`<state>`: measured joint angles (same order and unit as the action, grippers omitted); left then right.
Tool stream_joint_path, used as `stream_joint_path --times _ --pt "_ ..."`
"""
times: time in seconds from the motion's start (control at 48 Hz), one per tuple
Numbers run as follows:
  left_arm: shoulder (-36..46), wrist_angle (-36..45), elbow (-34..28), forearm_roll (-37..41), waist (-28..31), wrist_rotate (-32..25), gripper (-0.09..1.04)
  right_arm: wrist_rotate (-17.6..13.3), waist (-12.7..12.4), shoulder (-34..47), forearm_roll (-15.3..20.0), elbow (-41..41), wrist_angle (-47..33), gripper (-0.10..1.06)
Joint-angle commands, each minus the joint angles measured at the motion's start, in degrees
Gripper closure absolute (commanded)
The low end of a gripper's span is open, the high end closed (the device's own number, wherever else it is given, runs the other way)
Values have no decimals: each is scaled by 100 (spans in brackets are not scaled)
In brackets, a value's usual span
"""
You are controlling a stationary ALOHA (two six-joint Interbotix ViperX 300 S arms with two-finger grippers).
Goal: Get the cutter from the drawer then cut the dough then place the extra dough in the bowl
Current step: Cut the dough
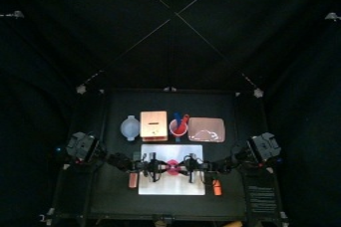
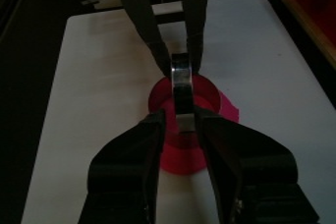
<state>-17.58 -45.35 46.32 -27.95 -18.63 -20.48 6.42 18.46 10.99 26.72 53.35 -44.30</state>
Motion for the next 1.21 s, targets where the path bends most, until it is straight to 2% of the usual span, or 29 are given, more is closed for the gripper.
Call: stream_joint_path --times 0.021,0.229,0.583,0.667,0.854,1.208 --pt "44 272 -79 9 -9 -9 32 26 -44 -70 -18 -79 35 28" --pt "44 650 -79 18 0 -26 34 26 -114 -62 -18 -79 141 28" --pt "44 694 -70 18 18 -26 42 18 -176 -62 -9 -88 360 29" --pt "44 694 -70 18 18 -26 42 18 -193 -62 -18 -105 422 33" --pt "44 703 -70 9 18 -26 42 26 -202 -62 -35 -149 545 51" --pt "26 967 -53 9 18 -26 42 18 -220 -26 0 -97 949 52"
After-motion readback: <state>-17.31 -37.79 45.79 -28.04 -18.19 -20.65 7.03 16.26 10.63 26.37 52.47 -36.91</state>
